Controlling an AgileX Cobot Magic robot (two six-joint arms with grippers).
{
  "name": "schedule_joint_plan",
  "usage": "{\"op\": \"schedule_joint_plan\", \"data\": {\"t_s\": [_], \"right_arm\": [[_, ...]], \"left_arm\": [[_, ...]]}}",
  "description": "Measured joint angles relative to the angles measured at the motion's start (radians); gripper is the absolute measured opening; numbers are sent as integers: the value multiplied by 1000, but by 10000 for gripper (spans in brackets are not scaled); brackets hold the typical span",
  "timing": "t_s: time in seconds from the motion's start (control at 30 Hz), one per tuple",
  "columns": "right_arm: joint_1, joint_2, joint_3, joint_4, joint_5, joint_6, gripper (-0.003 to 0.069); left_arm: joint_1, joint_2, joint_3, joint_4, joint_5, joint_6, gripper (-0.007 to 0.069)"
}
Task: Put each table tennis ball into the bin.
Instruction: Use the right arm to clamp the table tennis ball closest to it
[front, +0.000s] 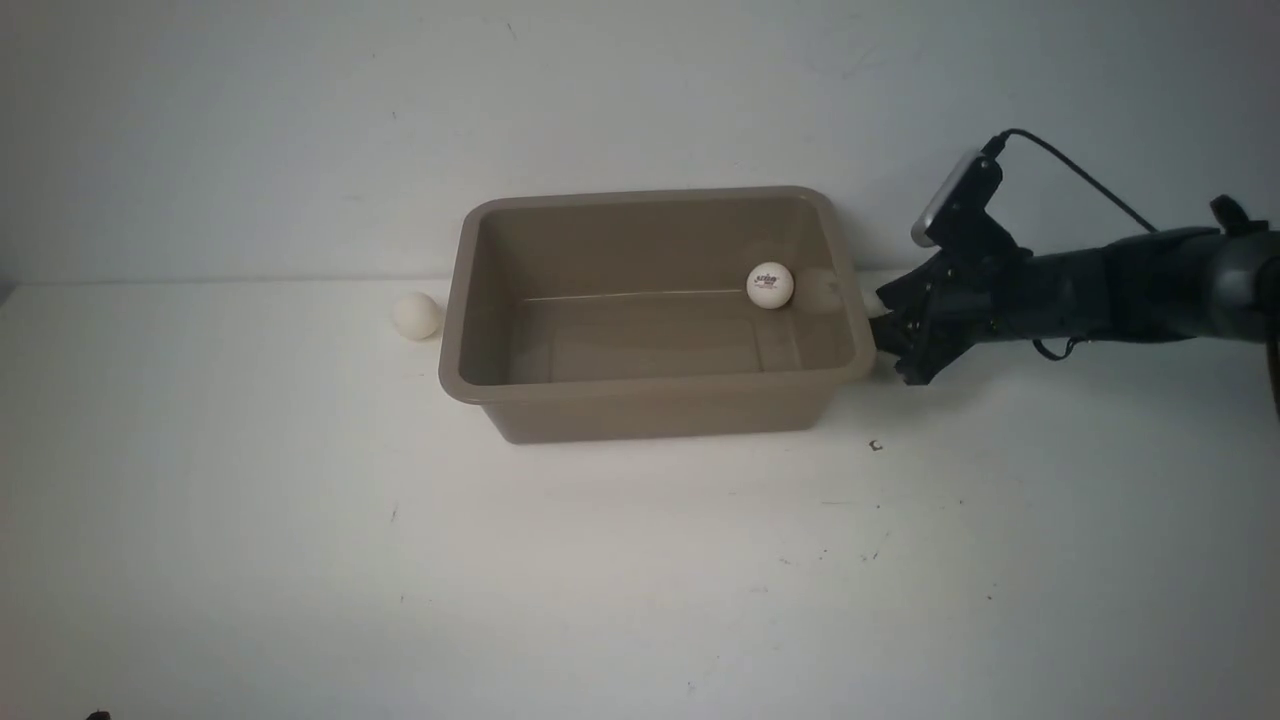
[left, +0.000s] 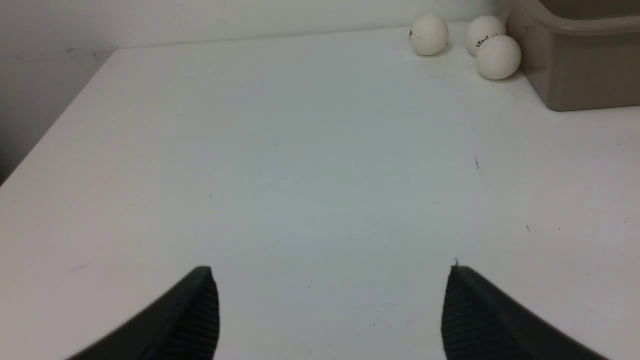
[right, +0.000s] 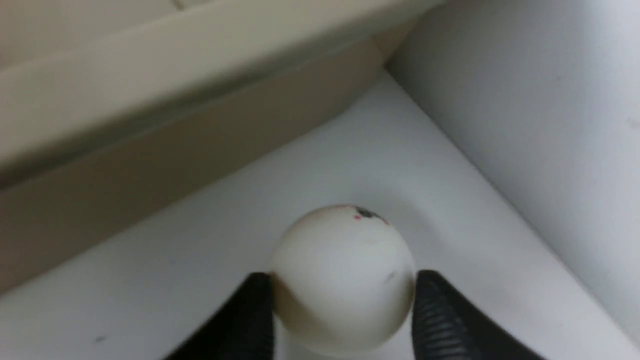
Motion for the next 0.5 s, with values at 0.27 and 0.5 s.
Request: {"op": "schedule_joint_plan", "data": {"t_s": [0.27,0.5], "right_arm": [[0,0,-5,144,-20,-97,304],[-8,-41,-5,100,-52,-117,304]], "left_arm": [[0,0,0,0,0,0,541],[0,0,0,0,0,0,541]]}}
